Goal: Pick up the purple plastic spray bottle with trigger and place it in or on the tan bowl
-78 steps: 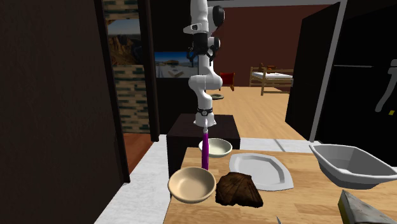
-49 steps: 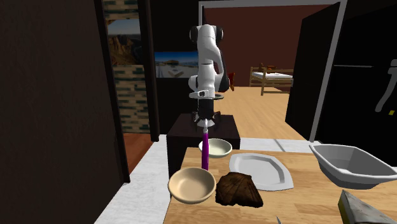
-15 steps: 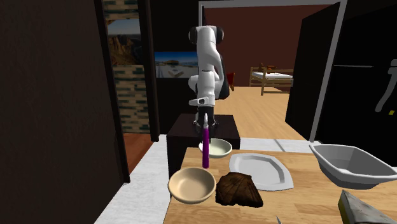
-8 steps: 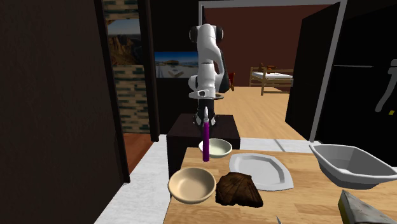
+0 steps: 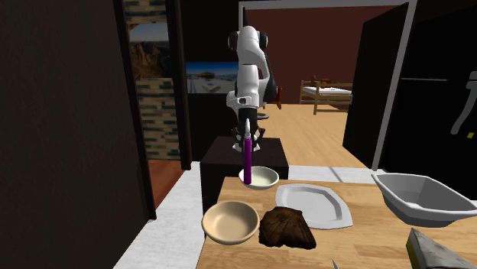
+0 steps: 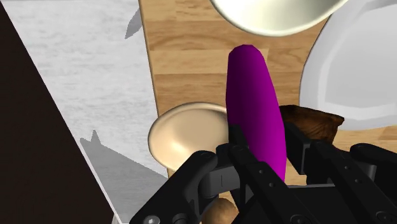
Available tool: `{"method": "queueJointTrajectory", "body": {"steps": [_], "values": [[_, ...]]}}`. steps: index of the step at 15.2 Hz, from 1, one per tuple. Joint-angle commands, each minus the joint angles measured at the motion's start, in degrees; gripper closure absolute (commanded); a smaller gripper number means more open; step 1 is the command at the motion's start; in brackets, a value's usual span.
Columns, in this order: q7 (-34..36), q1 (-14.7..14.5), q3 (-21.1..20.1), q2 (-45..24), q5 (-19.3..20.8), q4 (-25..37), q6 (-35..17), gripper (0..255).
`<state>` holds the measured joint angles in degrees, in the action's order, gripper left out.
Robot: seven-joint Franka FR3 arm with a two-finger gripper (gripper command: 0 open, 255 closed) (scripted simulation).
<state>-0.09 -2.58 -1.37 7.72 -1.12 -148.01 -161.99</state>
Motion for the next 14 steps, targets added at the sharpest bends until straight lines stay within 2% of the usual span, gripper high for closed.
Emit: {"method": "queueJointTrajectory", "body": {"steps": [1,6,12,14], "values": [[0.1,-0.01,-0.04,1.48,0.04,0.3,1.79,255],[-3.98,0.66,1.69,-9.17,-1.88,11.49,2.38,255],[-8.01,2.62,2.07,-21.54,-4.04,26.8,5.43,255],[-8.21,2.71,1.94,-22.57,-4.24,26.48,4.08,255]]}}
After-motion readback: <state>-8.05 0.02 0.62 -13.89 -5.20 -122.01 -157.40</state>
